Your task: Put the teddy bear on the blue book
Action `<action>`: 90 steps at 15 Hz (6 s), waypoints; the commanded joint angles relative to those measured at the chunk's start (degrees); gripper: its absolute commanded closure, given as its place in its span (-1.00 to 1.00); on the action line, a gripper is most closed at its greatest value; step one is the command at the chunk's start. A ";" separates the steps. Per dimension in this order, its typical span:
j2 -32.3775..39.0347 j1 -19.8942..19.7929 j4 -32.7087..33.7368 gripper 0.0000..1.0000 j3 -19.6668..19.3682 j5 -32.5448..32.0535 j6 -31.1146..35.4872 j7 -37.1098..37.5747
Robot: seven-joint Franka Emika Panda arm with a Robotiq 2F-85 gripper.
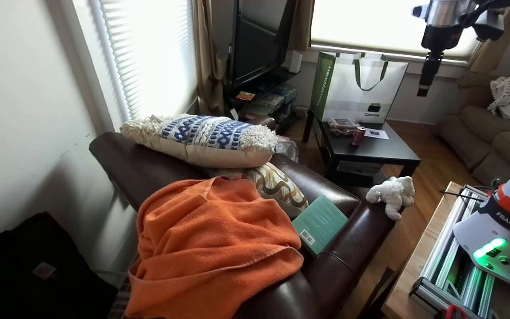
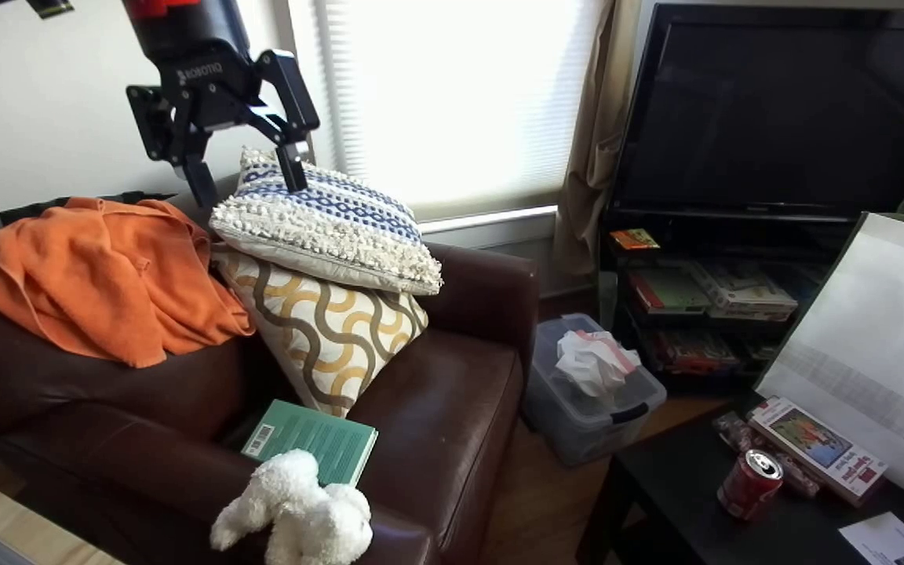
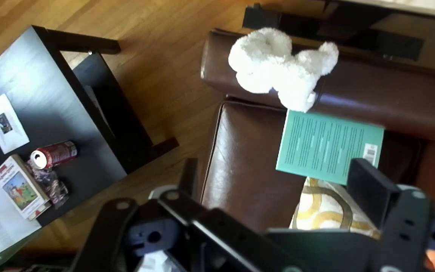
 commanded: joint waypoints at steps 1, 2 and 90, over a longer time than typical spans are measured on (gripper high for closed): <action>1.37 0.49 -4.87 -1.00 -2.80 -4.87 0.68 -7.75; 1.71 0.58 -5.87 -1.00 -3.09 -5.76 0.59 -9.35; 77.53 6.27 20.76 0.97 10.29 -6.74 37.80 -29.85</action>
